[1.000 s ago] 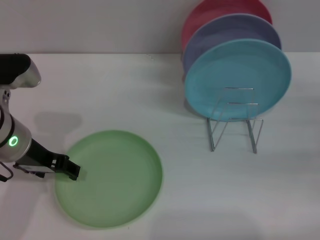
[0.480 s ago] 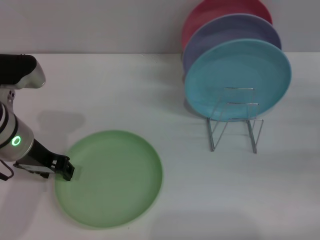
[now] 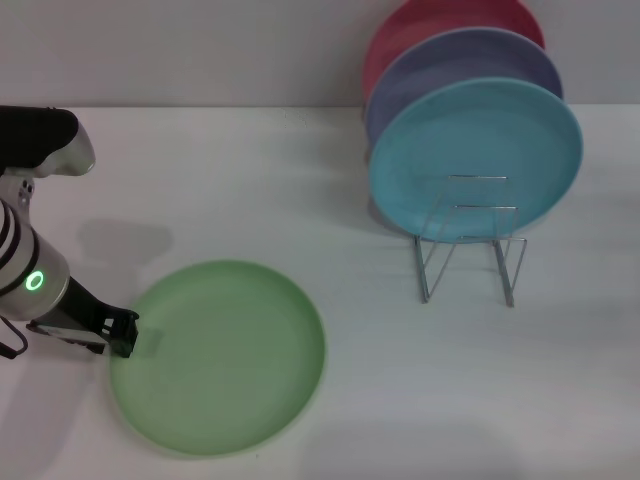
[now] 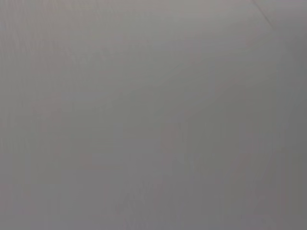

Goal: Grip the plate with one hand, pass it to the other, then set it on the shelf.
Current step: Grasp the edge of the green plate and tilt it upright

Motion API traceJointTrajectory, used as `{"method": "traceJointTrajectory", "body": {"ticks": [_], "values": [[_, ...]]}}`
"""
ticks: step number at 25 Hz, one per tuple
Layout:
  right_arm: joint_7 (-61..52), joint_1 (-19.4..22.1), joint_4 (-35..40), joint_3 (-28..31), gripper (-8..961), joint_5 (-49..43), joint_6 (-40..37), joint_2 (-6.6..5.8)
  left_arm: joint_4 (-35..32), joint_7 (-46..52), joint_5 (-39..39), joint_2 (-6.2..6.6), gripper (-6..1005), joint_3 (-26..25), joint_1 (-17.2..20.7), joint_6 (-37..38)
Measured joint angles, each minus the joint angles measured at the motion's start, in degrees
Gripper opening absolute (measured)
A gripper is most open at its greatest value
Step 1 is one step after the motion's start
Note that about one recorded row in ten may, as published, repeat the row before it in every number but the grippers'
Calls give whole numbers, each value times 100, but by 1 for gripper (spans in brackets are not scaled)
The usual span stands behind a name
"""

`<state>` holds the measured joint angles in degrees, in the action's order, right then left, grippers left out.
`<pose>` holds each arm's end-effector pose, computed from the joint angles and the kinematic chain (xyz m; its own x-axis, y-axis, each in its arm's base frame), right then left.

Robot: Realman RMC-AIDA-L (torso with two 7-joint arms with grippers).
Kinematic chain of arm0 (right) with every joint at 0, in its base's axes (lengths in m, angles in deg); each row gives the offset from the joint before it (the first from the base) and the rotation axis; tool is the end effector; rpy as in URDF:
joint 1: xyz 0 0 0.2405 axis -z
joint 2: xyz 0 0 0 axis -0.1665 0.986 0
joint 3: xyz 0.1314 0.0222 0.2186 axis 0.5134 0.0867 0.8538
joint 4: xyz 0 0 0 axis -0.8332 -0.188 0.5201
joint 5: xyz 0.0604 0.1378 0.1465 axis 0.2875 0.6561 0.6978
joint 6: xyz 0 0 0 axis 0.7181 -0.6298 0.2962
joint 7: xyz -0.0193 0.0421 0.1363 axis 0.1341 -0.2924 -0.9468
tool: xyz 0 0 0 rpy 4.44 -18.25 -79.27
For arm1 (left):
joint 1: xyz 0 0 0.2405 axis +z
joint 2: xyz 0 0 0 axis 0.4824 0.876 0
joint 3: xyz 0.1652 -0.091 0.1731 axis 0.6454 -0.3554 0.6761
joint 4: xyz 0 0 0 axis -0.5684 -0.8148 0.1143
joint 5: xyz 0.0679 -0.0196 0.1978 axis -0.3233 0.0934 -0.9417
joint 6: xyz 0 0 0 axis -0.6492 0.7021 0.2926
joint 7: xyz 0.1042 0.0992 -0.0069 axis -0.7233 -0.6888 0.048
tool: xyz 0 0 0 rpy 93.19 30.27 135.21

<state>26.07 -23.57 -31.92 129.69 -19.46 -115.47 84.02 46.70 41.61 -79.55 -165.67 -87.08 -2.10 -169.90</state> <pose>0.3600 0.3449 0.1293 0.4662 0.4776 -0.7447 -0.8844 0.2298 -0.4063 -0.2289 0.3472 0.0042 0.3066 0.9518 -0.0043 0.7172 -0.2340 -0.6564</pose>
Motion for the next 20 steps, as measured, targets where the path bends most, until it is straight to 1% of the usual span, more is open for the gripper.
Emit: {"method": "traceJointTrajectory", "body": {"ticks": [1,17,20], "values": [[0,0,0,0,640,0,0,0,0,0,0,0,271,4,0,1],[-1,2,-17,0,640,0,-29,0,-85,-54,0,0,267,47,-13,19],[0,8,-21,0,640,0,-29,0,-88,-54,0,0,250,47,-14,20]]}}
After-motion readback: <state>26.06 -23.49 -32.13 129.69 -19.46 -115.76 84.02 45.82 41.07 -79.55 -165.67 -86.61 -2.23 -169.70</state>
